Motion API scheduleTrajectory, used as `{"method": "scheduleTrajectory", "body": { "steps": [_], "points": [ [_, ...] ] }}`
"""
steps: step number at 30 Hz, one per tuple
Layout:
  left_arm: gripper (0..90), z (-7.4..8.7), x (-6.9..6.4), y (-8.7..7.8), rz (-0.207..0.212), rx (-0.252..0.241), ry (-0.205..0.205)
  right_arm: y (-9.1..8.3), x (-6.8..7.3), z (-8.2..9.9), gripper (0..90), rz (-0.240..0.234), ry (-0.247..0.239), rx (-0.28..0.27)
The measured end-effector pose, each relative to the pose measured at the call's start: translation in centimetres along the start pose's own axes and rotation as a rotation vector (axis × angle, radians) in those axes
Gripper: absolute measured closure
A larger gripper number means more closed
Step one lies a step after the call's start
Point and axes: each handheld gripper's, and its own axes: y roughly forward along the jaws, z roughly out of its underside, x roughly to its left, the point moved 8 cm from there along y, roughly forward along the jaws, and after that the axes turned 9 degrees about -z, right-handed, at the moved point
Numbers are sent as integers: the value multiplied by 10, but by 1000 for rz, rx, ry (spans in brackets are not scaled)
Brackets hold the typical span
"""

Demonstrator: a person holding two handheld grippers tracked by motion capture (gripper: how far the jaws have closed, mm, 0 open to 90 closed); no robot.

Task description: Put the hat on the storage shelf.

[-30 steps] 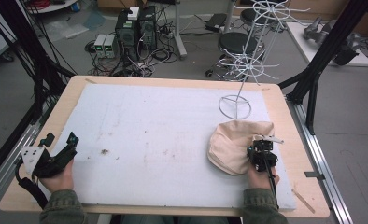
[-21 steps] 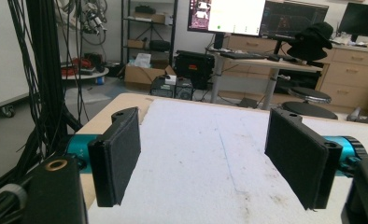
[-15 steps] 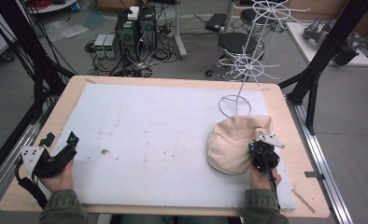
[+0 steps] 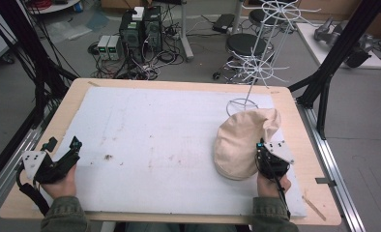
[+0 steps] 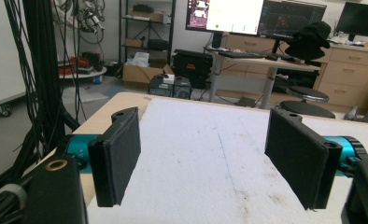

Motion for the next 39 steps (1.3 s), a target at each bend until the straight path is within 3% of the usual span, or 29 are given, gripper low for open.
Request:
{"method": "scheduleTrajectory", "body": {
  "steps": [3,5,8,14,19,23,30,39],
  "points": [
    [269,0,0,0,0,0,0,-6,7,-8,868,1,-40,-59],
    [269,0,0,0,-1,1,1,-7,8,-9,867,-4,-48,-71],
    [269,0,0,0,0,0,0,-13,9,-16,867,-36,-28,-135],
    [269,0,0,0,-1,0,0,-19,6,-21,868,-46,-7,-189],
    [269,0,0,0,0,0,-1,-23,9,-27,869,-49,-34,-219],
    [269,0,0,0,-1,2,-2,-28,17,-35,869,-59,-76,-275],
    [269,0,1,0,-1,1,-7,-37,24,-49,869,-83,-96,-344],
    [269,0,1,0,0,3,-8,-46,32,-58,869,-86,-133,-387]
  ]
}}
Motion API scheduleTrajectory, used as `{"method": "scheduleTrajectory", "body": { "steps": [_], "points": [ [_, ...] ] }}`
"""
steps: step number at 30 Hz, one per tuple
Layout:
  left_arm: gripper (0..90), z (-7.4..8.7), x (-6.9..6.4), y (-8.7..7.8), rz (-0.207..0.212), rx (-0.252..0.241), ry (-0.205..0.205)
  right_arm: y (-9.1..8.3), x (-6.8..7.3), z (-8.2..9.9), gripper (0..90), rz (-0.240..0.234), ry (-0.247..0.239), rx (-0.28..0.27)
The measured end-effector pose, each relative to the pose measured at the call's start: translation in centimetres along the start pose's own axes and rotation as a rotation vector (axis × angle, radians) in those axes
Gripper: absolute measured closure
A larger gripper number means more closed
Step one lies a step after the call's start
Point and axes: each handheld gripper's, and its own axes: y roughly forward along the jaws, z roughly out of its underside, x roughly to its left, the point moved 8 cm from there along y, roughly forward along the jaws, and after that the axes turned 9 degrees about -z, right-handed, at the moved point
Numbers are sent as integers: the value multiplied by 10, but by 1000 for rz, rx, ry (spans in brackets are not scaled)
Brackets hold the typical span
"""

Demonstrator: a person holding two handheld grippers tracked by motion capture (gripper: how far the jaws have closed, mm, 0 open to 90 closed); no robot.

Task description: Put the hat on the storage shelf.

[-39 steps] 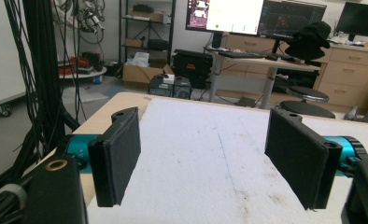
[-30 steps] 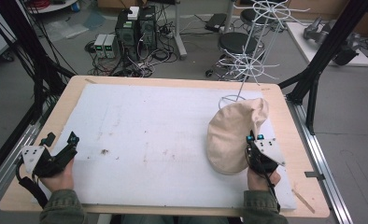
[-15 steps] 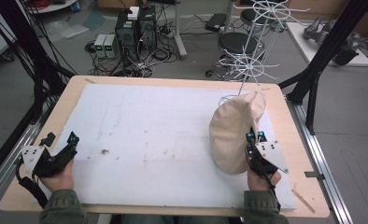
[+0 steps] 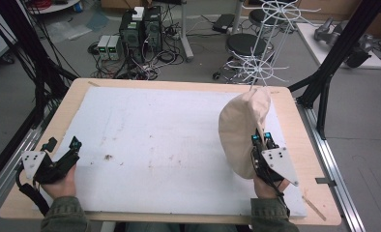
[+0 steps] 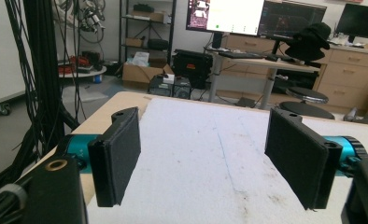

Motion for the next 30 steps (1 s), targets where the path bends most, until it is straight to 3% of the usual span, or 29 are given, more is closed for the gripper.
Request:
{"method": "scheduleTrajectory", "body": {
  "steps": [11,15,18,25,30],
  "points": [
    [269,0,-1,1,4,1,-1,-5,4,-14,869,-12,-9,-45],
    [269,1,0,0,3,3,-1,-8,6,-19,869,-15,9,-59],
    [269,1,0,0,2,4,-1,-9,4,-23,869,-15,-8,-77],
    [269,0,-1,1,4,-1,-1,-14,2,-33,868,-23,33,-110],
    [269,0,0,0,0,-3,3,-16,0,-40,867,-28,36,-139]
  ]
}}
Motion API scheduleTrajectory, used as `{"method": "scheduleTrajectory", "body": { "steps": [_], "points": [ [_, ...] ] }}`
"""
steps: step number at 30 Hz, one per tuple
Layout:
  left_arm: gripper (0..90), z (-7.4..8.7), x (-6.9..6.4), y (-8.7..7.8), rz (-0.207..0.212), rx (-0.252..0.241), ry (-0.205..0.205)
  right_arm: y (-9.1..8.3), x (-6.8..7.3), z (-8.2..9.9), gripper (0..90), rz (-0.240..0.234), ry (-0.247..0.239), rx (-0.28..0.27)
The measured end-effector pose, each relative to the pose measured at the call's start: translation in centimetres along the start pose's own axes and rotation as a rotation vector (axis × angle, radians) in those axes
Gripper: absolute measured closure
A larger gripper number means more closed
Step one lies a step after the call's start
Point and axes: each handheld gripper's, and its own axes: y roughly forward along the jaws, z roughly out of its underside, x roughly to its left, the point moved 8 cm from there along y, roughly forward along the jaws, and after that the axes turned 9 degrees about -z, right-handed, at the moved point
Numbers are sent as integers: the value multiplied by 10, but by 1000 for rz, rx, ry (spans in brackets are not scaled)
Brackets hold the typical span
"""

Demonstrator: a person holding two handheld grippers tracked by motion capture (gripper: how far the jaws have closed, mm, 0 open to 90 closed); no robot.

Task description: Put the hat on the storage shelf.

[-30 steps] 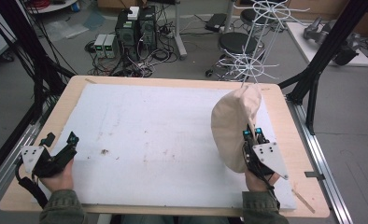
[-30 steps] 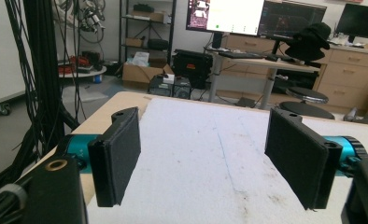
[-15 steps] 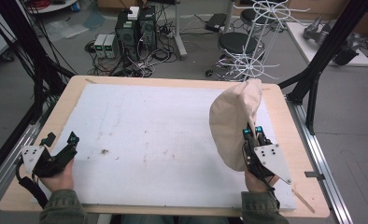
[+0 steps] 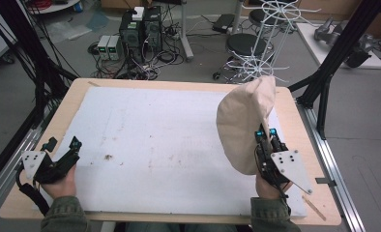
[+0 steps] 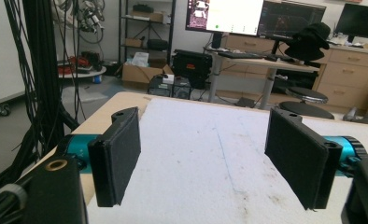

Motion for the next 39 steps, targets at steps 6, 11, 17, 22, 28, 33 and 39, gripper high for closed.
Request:
{"method": "scheduleTrajectory", "body": {
  "steps": [6,11,17,22,28,33,39],
  "points": [
    [269,0,0,0,-1,-2,2,3,-3,-7,866,-9,43,-26],
    [269,0,0,0,-2,0,6,6,-2,-17,866,-20,43,-64],
    [269,0,-1,0,-3,-3,2,11,-2,-29,866,-28,30,-100],
    [270,1,-2,0,1,2,7,14,-3,-42,866,-28,35,-129],
    [270,0,-2,0,6,1,-1,23,-1,-60,866,-39,0,-162],
    [270,1,-3,0,7,3,-1,35,1,-76,865,-38,-13,-185],
    [270,0,-2,1,5,-2,-3,48,3,-87,863,-41,-1,-198]
  ]
}}
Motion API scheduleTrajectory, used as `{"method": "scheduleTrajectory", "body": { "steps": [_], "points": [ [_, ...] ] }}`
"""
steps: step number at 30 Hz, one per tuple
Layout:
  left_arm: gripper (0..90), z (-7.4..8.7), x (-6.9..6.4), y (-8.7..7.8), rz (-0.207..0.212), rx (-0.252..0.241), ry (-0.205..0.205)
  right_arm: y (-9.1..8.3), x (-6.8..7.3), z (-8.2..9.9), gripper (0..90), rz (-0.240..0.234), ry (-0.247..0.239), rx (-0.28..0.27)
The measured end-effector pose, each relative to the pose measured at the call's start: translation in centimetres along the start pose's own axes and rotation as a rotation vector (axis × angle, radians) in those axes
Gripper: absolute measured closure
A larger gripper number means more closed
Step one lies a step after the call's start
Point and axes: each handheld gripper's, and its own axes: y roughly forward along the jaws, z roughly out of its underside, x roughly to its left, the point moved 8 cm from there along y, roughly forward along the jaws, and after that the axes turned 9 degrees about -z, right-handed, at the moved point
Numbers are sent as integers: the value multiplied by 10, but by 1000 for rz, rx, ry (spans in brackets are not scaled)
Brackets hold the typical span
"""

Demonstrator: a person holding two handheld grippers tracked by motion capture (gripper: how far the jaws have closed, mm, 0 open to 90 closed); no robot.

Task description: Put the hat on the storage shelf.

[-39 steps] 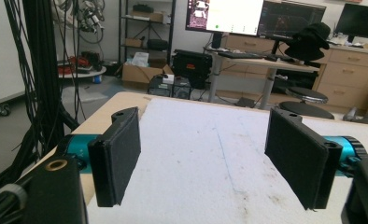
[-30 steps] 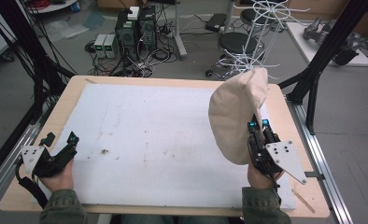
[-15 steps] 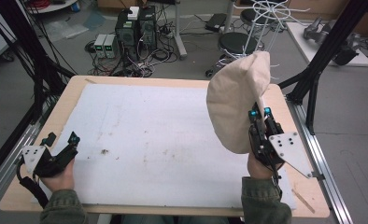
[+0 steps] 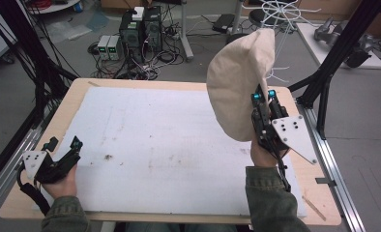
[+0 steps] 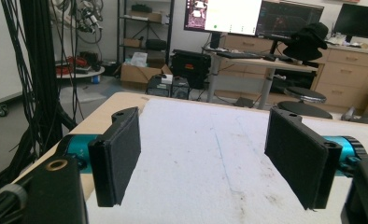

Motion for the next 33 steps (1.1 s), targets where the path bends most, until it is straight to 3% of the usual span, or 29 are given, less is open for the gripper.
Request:
{"method": "scheduleTrajectory", "body": {
  "steps": [7,16,33],
  "points": [
    [270,1,0,1,3,3,2,11,-6,-5,863,14,11,-8],
    [271,1,-2,1,4,1,10,26,-31,-14,863,56,74,-30],
    [271,1,-2,1,5,4,6,53,-47,-49,863,71,69,-63]
  ]
}}
